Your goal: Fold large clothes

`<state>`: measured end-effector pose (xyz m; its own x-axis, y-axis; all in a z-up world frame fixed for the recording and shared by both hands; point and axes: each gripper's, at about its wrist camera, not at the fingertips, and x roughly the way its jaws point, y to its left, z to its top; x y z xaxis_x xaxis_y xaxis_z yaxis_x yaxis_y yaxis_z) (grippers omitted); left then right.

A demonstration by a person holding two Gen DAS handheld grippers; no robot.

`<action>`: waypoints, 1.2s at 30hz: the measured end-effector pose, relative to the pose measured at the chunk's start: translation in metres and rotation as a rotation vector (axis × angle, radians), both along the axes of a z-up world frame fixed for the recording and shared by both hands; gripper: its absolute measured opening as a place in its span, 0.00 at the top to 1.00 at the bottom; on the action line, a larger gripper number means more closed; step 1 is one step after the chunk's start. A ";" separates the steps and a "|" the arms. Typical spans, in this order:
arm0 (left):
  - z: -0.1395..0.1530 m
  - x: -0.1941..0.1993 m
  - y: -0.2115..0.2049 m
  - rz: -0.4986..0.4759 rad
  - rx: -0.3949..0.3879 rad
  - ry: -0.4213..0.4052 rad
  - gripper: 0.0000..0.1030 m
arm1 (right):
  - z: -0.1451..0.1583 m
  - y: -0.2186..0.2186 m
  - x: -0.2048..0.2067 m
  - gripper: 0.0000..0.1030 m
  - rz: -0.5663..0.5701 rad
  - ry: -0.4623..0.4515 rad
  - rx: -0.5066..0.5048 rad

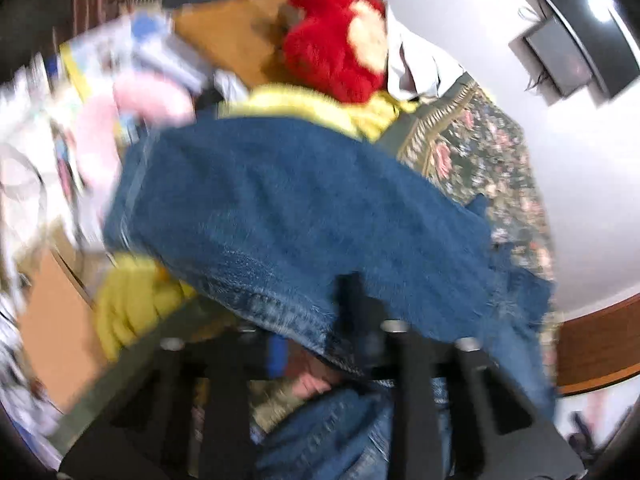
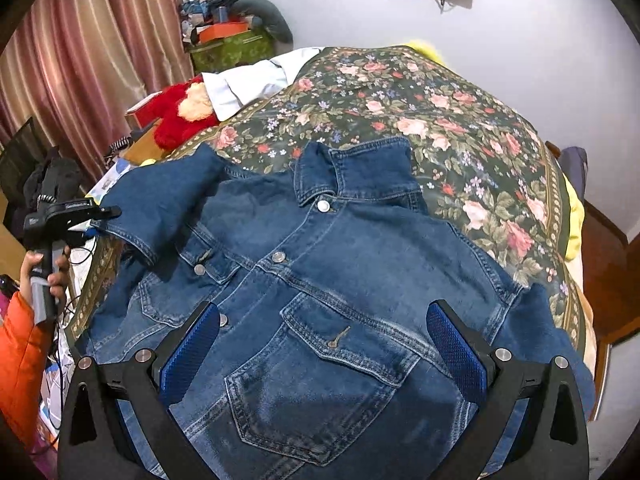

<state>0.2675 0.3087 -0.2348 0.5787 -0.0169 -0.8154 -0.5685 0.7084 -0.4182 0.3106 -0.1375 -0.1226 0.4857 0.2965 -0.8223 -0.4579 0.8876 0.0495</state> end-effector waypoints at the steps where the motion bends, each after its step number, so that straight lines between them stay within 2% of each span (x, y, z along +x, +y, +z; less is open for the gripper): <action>1: 0.013 0.005 -0.010 -0.013 0.111 0.008 0.88 | -0.002 -0.001 0.000 0.00 -0.004 0.003 -0.001; 3: 0.041 0.012 -0.034 -0.024 0.322 0.007 0.89 | -0.009 -0.006 0.003 0.00 -0.026 0.016 -0.011; 5: 0.063 0.018 -0.050 -0.042 0.445 -0.021 0.90 | -0.017 -0.014 0.007 0.00 -0.050 0.043 -0.010; 11: 0.138 0.036 -0.126 -0.164 0.631 -0.214 0.91 | -0.025 -0.045 0.014 0.00 -0.113 0.117 0.089; 12: 0.152 0.042 -0.151 -0.221 0.660 -0.260 0.91 | -0.025 -0.049 0.014 0.00 -0.122 0.118 0.100; 15: 0.165 0.054 -0.201 -0.368 0.639 -0.328 0.91 | -0.020 -0.067 0.014 0.00 -0.156 0.111 0.137; 18: 0.153 0.070 -0.256 -0.529 0.569 -0.318 0.91 | -0.013 -0.084 0.010 0.00 -0.182 0.099 0.167; 20: 0.128 0.081 -0.292 -0.651 0.521 -0.262 0.91 | -0.009 -0.094 0.008 0.00 -0.196 0.092 0.183; 22: 0.092 0.086 -0.328 -0.777 0.482 -0.168 0.91 | -0.007 -0.105 0.004 0.00 -0.212 0.091 0.196; 25: 0.042 0.078 -0.360 -0.887 0.472 -0.034 0.90 | -0.009 -0.121 -0.002 0.00 -0.234 0.106 0.194; 27: 0.022 0.065 -0.366 -0.947 0.453 0.021 0.83 | -0.013 -0.127 -0.005 0.00 -0.238 0.123 0.183; 29: 0.018 0.057 -0.366 -0.980 0.407 0.048 0.63 | -0.017 -0.130 -0.006 0.00 -0.235 0.135 0.170; 32: 0.024 0.039 -0.345 -0.956 0.362 0.044 0.46 | -0.020 -0.127 -0.005 0.00 -0.218 0.144 0.147; 36: 0.050 0.012 -0.285 -0.842 0.348 -0.006 0.42 | -0.017 -0.102 0.002 0.00 -0.170 0.133 0.137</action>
<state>0.2796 0.0235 -0.1846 0.4907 -0.1900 -0.8503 0.1959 0.9750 -0.1048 0.3126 -0.2395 -0.1397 0.4285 0.3331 -0.8399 -0.2845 0.9320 0.2245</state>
